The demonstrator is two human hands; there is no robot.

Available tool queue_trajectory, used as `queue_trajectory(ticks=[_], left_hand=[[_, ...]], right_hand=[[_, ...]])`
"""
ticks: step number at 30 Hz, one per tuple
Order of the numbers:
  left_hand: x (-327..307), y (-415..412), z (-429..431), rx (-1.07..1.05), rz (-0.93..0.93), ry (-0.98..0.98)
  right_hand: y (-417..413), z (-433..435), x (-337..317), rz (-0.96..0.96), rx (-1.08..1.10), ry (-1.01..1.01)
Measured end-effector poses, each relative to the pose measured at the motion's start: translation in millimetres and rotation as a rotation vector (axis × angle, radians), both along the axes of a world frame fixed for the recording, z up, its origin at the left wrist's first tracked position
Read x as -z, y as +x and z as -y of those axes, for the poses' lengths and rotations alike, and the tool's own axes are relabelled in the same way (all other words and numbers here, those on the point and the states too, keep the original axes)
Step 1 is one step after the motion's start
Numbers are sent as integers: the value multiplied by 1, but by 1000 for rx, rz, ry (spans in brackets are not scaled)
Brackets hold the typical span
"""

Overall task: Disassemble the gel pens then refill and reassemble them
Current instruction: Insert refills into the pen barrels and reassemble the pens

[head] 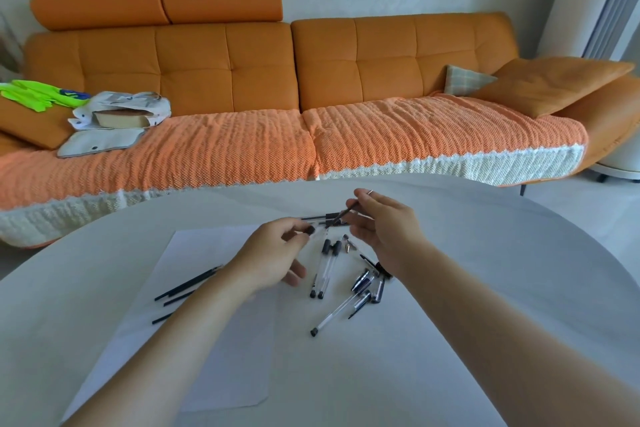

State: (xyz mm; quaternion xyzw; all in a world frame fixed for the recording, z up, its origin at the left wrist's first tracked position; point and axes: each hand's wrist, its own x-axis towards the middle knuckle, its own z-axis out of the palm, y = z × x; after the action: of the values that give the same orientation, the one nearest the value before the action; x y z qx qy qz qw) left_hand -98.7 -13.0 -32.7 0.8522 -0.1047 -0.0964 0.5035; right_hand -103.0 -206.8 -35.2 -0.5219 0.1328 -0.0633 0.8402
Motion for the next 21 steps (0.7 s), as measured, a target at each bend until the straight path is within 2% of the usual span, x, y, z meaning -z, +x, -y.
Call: queue_trajectory(ticks=[5,9,21], left_hand=[[-5,-8,-2,90,35,-34],[-2,-5,-5,99,126,26],[-1,-3,-6,120,79,-8]], right_hand=[[0,5,1,8,68,86],[0,8,4,12,74,133],[0,10,3,47,50,112]])
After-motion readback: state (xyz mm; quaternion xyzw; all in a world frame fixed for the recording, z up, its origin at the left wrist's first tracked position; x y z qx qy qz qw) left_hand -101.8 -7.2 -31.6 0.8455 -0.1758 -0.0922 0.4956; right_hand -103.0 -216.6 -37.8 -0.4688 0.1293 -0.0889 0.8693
